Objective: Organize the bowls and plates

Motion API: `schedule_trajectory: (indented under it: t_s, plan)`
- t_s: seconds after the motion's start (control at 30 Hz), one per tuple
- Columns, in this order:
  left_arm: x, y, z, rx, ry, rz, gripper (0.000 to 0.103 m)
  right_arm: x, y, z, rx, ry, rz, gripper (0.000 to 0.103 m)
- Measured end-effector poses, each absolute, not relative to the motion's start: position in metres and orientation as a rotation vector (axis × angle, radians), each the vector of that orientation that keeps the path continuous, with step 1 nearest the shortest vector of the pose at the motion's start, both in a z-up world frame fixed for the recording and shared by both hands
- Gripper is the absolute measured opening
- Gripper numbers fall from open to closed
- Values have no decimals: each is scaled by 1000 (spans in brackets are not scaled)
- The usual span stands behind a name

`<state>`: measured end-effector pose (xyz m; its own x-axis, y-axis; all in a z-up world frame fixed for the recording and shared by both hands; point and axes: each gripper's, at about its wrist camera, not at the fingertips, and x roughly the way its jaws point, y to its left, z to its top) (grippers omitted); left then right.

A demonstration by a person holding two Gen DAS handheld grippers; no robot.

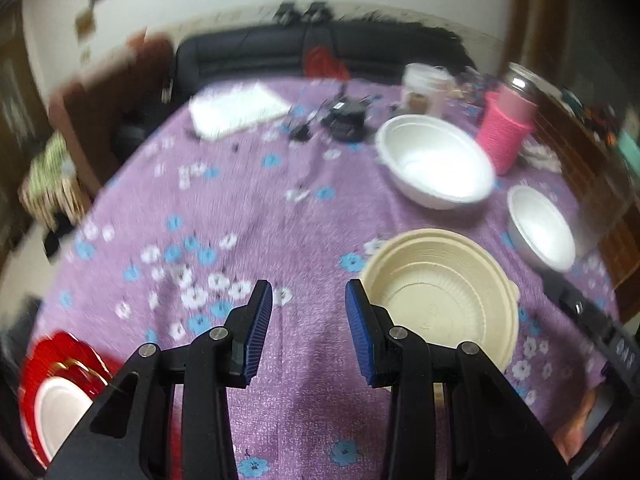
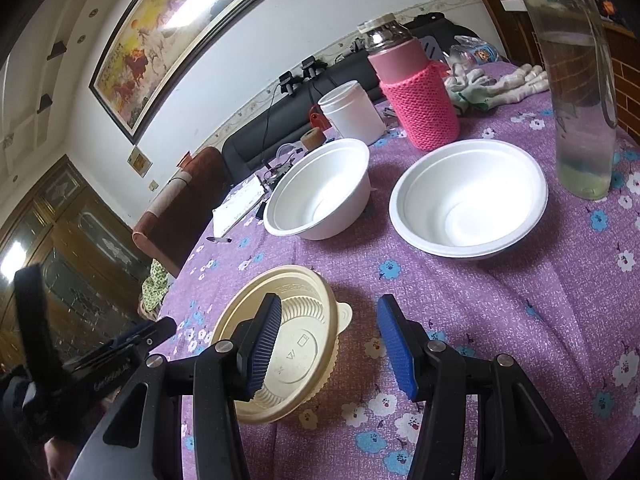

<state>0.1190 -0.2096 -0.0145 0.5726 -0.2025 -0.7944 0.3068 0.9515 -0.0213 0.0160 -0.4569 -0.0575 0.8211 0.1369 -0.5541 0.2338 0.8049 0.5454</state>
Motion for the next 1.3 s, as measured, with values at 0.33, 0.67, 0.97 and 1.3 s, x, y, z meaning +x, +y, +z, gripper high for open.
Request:
schedule_trajectory:
  t_s: [0.33, 0.67, 0.97, 1.3]
  plan:
    - [138, -203, -37, -64, 1093, -344, 48, 22, -445, -61, 635, 660, -10, 57]
    - [145, -193, -36, -137, 1081, -309, 58, 26, -435, -68, 600, 691, -17, 57]
    - [146, -201, -45, -226, 1165, -407, 65, 31, -438, -74, 628, 716, -7, 57]
    - [137, -221, -63, -166, 1218, -418, 65, 37, -436, -79, 631, 735, -14, 57]
